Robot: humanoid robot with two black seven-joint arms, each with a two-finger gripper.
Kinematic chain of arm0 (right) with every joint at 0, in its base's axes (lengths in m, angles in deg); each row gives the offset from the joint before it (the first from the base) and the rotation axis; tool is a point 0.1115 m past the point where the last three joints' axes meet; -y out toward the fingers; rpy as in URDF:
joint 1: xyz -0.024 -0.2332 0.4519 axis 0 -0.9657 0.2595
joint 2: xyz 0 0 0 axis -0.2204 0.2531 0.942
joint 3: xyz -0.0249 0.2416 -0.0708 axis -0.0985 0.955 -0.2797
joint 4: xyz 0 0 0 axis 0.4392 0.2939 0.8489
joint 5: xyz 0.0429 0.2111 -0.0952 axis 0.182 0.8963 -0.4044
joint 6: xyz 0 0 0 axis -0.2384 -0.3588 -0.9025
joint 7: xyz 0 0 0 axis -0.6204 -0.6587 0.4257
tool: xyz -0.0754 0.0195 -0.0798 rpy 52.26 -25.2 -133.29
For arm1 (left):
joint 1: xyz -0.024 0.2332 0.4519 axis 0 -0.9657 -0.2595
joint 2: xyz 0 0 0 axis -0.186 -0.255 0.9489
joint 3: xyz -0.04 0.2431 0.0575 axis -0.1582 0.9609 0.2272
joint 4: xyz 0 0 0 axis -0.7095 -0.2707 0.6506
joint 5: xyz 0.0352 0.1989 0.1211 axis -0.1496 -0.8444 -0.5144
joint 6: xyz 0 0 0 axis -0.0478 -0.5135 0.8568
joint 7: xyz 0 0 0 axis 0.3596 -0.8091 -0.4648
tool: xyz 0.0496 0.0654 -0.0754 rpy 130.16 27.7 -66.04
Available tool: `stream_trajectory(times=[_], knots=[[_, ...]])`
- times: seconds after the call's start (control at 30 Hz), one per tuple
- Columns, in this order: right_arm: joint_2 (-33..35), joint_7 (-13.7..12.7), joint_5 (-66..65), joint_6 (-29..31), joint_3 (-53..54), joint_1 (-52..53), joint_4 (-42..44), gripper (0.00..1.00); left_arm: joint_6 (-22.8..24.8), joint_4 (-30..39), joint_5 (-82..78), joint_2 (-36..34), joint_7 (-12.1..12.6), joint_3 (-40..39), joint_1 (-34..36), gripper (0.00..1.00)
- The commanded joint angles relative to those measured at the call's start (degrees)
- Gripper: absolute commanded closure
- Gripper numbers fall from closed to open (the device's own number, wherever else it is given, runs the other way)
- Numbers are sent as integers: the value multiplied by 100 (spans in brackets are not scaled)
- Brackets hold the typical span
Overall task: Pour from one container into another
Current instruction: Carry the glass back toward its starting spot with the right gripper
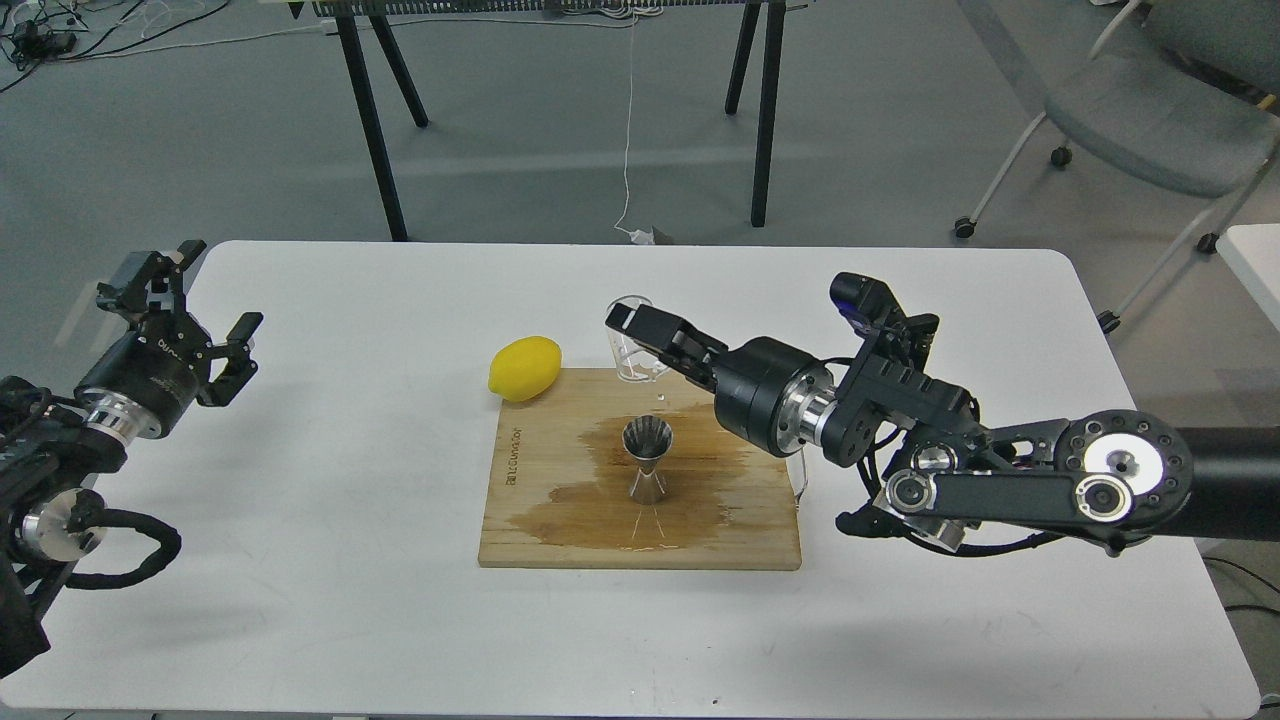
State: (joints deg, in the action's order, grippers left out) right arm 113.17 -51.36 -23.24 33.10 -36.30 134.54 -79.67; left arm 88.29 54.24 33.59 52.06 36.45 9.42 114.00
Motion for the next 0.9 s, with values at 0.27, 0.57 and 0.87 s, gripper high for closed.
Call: stream_trajectory(times=[0.27, 0.57, 0.87], knots=[[319, -289, 4914, 0, 3955, -1357, 1053, 54, 0, -35, -79, 11, 0, 9, -36, 1], [478, -966, 7071, 0, 6295, -3063, 2320, 55, 0, -35, -79, 2, 0, 96, -27, 1], [417, -993, 7573, 0, 7263, -4092, 2689, 56, 0, -35, -79, -33, 0, 96, -36, 1]])
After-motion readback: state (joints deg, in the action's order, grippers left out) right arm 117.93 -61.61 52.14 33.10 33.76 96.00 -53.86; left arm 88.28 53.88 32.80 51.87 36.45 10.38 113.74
